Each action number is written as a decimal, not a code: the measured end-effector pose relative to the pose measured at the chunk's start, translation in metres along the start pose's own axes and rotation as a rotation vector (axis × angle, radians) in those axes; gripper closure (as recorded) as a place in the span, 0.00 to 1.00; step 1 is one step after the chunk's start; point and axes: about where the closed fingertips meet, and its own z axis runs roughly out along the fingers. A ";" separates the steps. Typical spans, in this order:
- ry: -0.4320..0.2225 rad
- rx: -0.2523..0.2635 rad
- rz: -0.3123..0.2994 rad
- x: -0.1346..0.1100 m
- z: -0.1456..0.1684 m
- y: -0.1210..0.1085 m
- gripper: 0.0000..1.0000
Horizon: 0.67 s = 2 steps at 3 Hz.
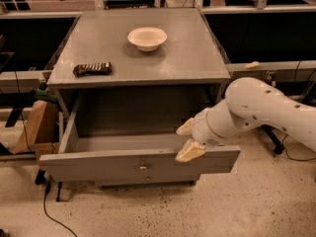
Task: Close top drawer
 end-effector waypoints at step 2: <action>-0.094 0.102 -0.039 -0.001 -0.048 -0.010 0.89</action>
Offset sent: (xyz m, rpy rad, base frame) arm -0.0051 -0.0389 0.0635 0.1251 -0.1657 -0.0043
